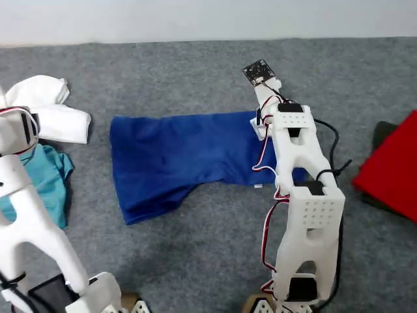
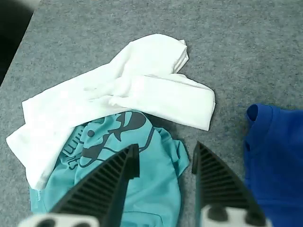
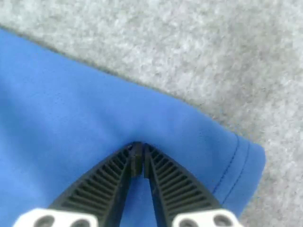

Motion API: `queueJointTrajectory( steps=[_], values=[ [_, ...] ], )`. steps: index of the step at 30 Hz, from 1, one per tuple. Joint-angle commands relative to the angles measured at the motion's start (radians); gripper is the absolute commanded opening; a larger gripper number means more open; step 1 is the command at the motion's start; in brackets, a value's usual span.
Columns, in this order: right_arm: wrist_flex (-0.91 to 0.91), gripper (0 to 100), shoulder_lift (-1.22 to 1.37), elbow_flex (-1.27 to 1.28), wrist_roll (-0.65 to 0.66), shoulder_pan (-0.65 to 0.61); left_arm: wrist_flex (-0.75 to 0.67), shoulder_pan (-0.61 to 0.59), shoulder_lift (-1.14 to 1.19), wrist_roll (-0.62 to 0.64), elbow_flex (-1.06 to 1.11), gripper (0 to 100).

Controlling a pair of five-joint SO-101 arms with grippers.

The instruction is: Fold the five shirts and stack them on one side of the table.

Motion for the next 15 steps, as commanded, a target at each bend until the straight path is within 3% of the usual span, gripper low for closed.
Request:
queueJointTrajectory(
  steps=[1, 8, 15],
  values=[
    [0.004, 3.2, -0.016, -0.068, 0.011, 0.028, -0.021, -0.003, -0.046, 0.003, -0.018, 18],
    [0.220, 3.6, -0.151, -0.189, 0.006, -0.054, -0.038, -0.037, -0.046, 0.012, -0.018, 18],
    [0.452, 3.6, -0.295, -0.189, 0.005, -0.173, -0.038, -0.117, -0.046, 0.118, -0.018, 18]
  ],
)
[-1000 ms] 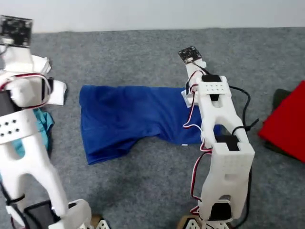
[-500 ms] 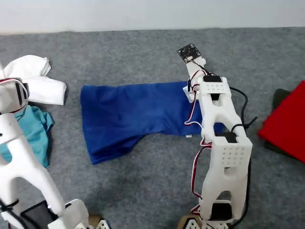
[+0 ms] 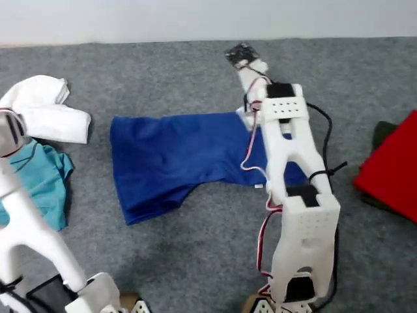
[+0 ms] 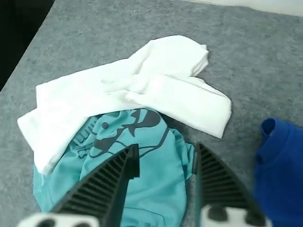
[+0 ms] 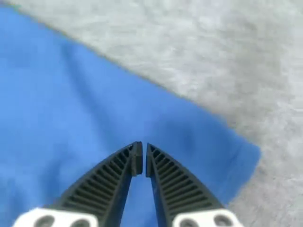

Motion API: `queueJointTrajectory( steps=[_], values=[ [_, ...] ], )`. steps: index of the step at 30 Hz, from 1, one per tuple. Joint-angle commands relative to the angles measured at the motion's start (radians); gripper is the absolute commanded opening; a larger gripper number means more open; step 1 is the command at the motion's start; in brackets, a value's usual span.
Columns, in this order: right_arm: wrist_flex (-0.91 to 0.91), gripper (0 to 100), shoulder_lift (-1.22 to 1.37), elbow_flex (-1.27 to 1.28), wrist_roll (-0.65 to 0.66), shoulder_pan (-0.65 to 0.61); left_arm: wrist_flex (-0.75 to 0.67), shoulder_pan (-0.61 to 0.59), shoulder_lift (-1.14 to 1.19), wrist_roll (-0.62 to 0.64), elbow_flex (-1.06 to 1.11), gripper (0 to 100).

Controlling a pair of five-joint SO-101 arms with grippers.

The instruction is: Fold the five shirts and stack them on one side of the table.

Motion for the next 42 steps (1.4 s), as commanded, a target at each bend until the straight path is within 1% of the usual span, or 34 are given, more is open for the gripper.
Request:
queueJointTrajectory(
  steps=[1, 5, 9, 14, 20, 22, 24, 28, 29, 32, 35, 39, 42],
  values=[
    [0.120, 3.6, -0.128, -0.054, 0.003, -0.056, -0.020, -0.038, -0.046, 0.035, -0.018, 18],
    [0.271, 3.6, -0.163, -0.054, 0.003, -0.125, -0.012, -0.078, -0.043, 0.071, -0.018, 18],
    [0.404, 3.6, -0.170, -0.054, 0.003, -0.208, 0.015, -0.106, -0.038, 0.077, -0.016, 18],
    [0.503, 3.4, -0.163, -0.054, 0.008, -0.331, 0.078, -0.121, -0.038, 0.075, -0.016, 18],
    [0.501, 3.6, -0.159, -0.051, 0.011, -0.487, 0.074, -0.186, -0.046, 0.071, 0.077, 18],
    [0.506, 4.2, -0.136, -0.051, 0.034, -0.526, 0.074, -0.222, -0.046, 0.071, 0.101, 18],
    [0.518, 7.9, -0.099, -0.051, 0.044, -0.550, 0.074, -0.255, -0.040, 0.069, 0.110, 18],
    [0.547, 19.1, -0.035, -0.051, 0.049, -0.599, 0.074, -0.305, -0.038, 0.068, 0.113, 18],
    [0.545, 20.0, -0.025, -0.051, 0.049, -0.610, 0.074, -0.311, -0.038, 0.068, 0.113, 18],
    [0.533, 18.2, -0.002, -0.051, 0.051, -0.644, 0.074, -0.327, -0.038, 0.068, 0.114, 18],
    [0.510, 17.1, 0.033, -0.054, 0.051, -0.661, 0.074, -0.342, -0.043, 0.068, 0.114, 18],
    [0.453, 17.2, 0.088, -0.055, 0.052, -0.650, 0.078, -0.345, -0.046, 0.066, 0.114, 18],
    [0.424, 17.2, 0.127, -0.055, 0.054, -0.628, 0.081, -0.347, -0.046, 0.032, 0.114, 18]
  ],
)
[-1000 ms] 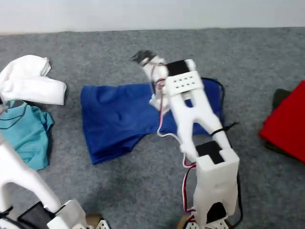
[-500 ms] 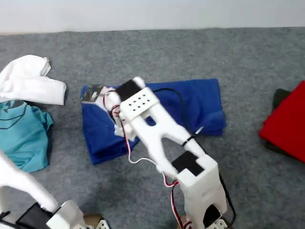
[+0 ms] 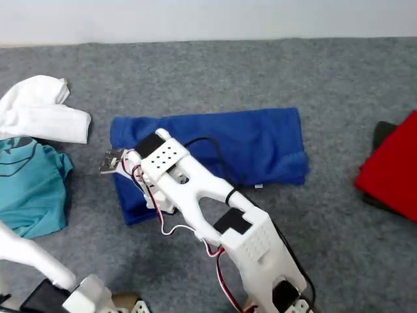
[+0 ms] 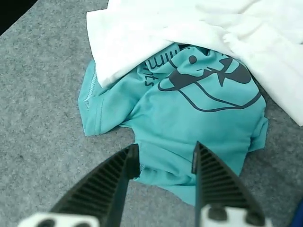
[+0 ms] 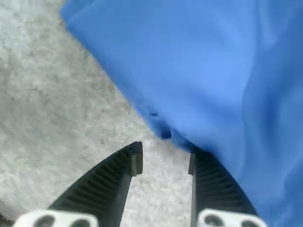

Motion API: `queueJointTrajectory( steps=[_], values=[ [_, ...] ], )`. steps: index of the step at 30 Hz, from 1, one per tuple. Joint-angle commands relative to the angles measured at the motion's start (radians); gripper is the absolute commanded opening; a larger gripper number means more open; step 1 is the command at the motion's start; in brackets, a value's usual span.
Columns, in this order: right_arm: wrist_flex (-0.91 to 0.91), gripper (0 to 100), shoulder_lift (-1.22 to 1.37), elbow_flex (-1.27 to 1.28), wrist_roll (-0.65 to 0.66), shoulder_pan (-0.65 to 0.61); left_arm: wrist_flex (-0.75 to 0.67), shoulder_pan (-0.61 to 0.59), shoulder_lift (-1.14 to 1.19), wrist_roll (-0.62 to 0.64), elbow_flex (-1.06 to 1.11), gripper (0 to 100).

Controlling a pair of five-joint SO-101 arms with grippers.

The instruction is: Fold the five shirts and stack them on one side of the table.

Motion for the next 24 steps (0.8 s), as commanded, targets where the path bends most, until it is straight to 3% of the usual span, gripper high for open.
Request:
queueJointTrajectory(
  steps=[1, 7, 12, 24],
  values=[
    [-0.035, 17.2, 0.013, -0.055, 0.009, 0.027, 0.014, -0.008, -0.046, -0.040, -0.002, 18],
    [-0.074, 16.2, 0.030, -0.057, 0.009, 0.050, 0.035, -0.006, -0.046, -0.043, -0.001, 18],
    [-0.035, 5.6, 0.028, -0.104, 0.009, 0.062, 0.041, -0.006, -0.046, -0.043, 0.005, 18],
    [0.058, 4.9, 0.039, -0.315, 0.025, 0.071, 0.041, -0.006, -0.046, -0.043, 0.015, 18]
  ],
)
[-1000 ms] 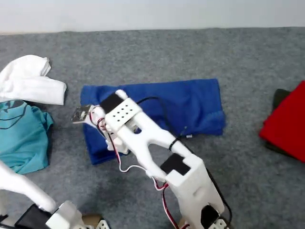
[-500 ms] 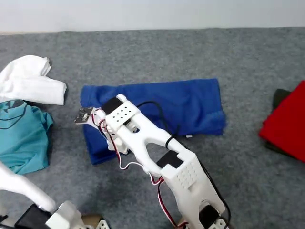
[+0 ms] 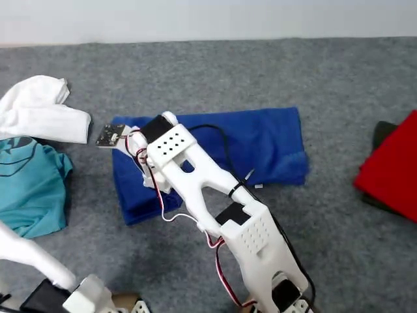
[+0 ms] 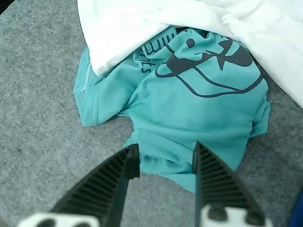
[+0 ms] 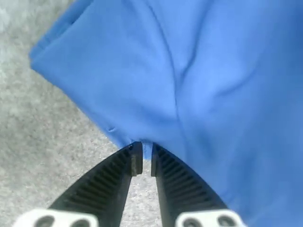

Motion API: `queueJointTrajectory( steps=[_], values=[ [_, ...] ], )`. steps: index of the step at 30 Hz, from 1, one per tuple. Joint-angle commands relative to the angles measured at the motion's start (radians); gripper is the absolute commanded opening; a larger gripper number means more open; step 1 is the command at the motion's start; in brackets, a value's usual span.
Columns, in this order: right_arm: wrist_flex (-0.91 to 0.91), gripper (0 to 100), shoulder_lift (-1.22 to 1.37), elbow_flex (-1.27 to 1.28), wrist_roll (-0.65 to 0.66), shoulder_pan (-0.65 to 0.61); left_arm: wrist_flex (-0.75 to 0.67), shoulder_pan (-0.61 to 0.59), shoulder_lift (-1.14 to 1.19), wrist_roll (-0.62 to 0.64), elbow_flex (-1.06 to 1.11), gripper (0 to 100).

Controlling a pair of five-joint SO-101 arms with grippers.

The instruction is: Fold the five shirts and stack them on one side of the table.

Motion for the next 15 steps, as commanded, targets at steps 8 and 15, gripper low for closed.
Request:
queueJointTrajectory(
  steps=[8, 15],
  values=[
    [0.139, 12.7, -0.015, -0.051, 0.034, 0.005, 0.006, -0.003, -0.046, -0.009, -0.007, 18],
    [0.128, 14.6, -0.010, -0.031, 0.017, -0.010, 0.006, 0.000, -0.046, -0.008, -0.007, 18]
  ],
)
